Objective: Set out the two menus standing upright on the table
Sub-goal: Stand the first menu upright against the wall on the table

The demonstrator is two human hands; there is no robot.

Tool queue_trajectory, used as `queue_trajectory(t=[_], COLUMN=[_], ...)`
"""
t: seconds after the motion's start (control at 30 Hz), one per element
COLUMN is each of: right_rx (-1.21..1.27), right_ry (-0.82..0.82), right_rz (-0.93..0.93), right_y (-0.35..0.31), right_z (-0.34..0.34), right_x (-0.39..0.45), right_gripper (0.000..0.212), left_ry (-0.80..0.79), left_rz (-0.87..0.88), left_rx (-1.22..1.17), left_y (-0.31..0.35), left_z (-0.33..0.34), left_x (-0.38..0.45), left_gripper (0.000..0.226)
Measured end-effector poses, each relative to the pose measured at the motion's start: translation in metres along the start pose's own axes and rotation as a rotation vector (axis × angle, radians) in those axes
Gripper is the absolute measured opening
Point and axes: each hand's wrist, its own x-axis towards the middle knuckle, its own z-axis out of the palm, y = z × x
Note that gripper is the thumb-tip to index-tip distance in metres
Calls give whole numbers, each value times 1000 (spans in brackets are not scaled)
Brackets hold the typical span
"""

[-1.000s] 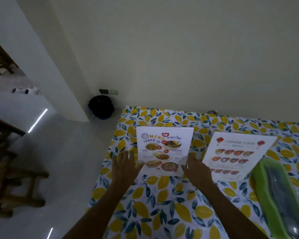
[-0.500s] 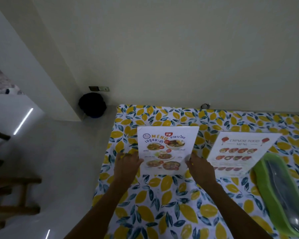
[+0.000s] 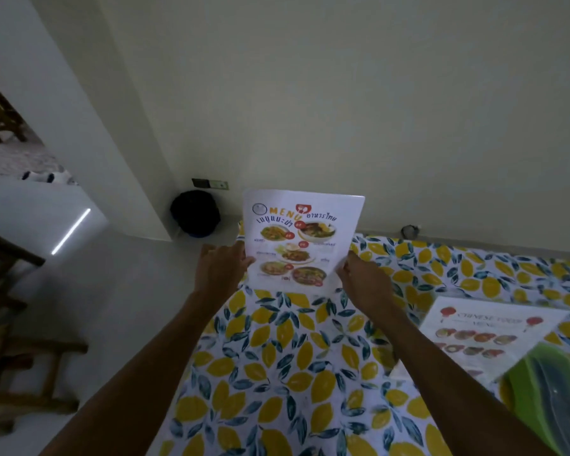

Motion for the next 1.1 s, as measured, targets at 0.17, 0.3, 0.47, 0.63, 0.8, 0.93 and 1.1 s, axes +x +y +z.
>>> queue_trajectory(t=[0.17,0.3,0.47,0.63,0.8,0.93,1.1], right_rx=[-5,32,-17,0,25,43,0], right_ry=[20,13,0,2,-33,-36,-19], right_rz=[-3,8,53,74,65,62,90], right_y=[-21,-31,-34,-31,-30,-31,-30], right_z=[-2,11,38,70,89,103,114], right_x=[65,114,160,196,217,221,217], right_gripper=[32,32,36,34,26,28,33], left_ry=[44,70,24,39,-51,-46,5], left_rz=[35,65,89,104,121,56,148], left_rx=[-81,6,72,-27,48,-138,-95], left_y=[-28,-45,-61,-71,-84,-88,-89], left_z=[5,18,47,76,103,111,122], left_x=[63,106,151,180,194,198,198], left_gripper=[28,24,21,14,24,20,19])
